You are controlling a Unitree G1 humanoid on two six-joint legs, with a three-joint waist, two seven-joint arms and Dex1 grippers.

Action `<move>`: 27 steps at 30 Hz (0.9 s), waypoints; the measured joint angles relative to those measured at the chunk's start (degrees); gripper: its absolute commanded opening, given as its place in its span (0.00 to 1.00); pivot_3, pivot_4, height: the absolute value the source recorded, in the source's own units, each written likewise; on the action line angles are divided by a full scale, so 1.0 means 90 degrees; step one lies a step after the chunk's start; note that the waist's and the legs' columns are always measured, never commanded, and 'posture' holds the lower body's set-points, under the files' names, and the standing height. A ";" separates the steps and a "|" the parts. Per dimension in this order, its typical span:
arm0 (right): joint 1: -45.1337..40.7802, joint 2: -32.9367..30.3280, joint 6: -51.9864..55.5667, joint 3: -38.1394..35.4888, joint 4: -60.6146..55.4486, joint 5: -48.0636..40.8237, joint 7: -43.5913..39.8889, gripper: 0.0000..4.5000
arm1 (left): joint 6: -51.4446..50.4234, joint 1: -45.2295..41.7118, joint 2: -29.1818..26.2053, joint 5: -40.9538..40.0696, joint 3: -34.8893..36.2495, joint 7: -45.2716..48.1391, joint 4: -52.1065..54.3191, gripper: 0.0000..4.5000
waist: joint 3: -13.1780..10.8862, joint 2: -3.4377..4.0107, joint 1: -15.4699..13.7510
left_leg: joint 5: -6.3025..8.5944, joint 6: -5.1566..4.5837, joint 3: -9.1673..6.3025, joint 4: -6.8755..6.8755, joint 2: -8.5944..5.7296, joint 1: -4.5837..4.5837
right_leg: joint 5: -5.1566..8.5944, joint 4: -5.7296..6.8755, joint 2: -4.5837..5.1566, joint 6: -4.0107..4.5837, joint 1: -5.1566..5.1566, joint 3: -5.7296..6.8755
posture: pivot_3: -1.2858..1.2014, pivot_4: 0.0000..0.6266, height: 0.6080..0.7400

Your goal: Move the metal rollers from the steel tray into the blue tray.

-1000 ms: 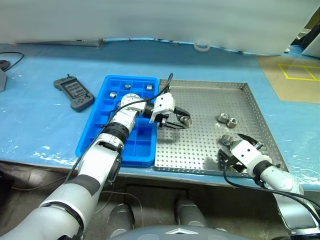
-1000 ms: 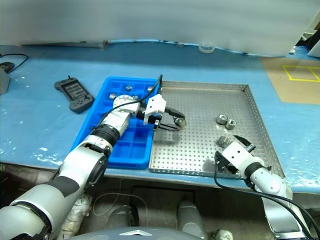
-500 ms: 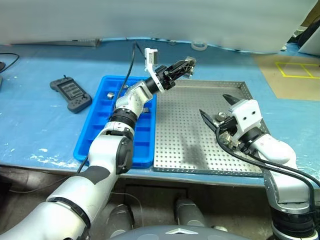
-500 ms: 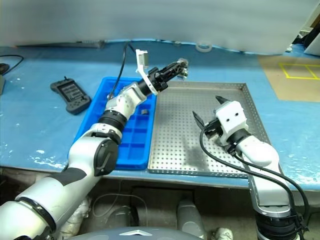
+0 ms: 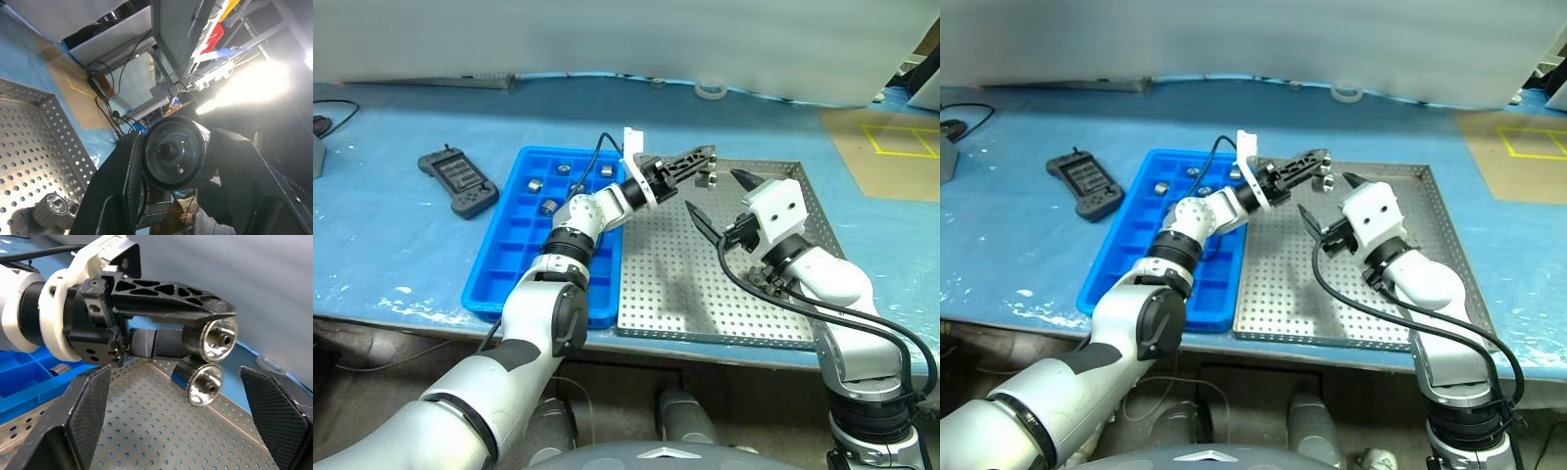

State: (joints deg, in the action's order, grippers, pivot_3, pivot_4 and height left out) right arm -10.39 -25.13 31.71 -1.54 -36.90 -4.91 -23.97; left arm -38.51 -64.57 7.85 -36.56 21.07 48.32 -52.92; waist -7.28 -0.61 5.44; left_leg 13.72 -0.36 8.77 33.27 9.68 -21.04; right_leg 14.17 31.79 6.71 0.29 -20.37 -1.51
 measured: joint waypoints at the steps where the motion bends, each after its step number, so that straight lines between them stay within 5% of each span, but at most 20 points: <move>1: 0.0000 0.0019 -0.0002 0.0020 0.0007 0.0000 0.0013 0.99 | -0.0019 0.0002 0.0001 -0.0005 -0.0016 -0.0005 0.0042 0.45 | 0.0000 0.0000 0.0000 | 0.0000 0.0000 0.0001 0.0000 0.0000 0.0000 | 0.0000 0.0000 0.0000 0.0000 0.0000 0.0000 | 0.32 0.24 1.00; 10: 0.0123 0.0058 -0.0330 0.0175 0.0108 0.0089 0.0145 0.99 | -0.1047 0.0504 -0.0205 -0.0174 -0.0685 0.0721 0.1457 0.45 | 0.0000 0.0000 0.0023 | -0.0002 0.0003 0.0003 -0.0006 0.0008 0.0003 | 0.0000 0.0000 -0.0008 0.0000 -0.0003 -0.0001 | 0.31 0.24 1.00; 27: 0.0200 0.0051 -0.0499 0.0292 0.0181 0.0161 0.0202 0.99 | -0.0642 0.0641 -0.0471 0.0097 -0.1275 0.1230 0.1594 0.45 | 0.0000 0.0001 0.0017 | -0.0004 0.0007 0.0019 -0.0004 0.0008 0.0001 | 0.0000 -0.0003 -0.0012 0.0000 0.0000 -0.0002 | 0.31 0.24 1.00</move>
State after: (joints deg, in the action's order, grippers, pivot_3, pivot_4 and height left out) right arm -8.59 -24.67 27.21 1.09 -35.27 -3.46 -22.15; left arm -44.29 -58.81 3.61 -35.69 9.60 59.39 -38.57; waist -7.29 -0.61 5.59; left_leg 13.68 -0.30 8.94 33.24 9.75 -21.02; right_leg 14.17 31.76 6.61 0.28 -20.36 -1.52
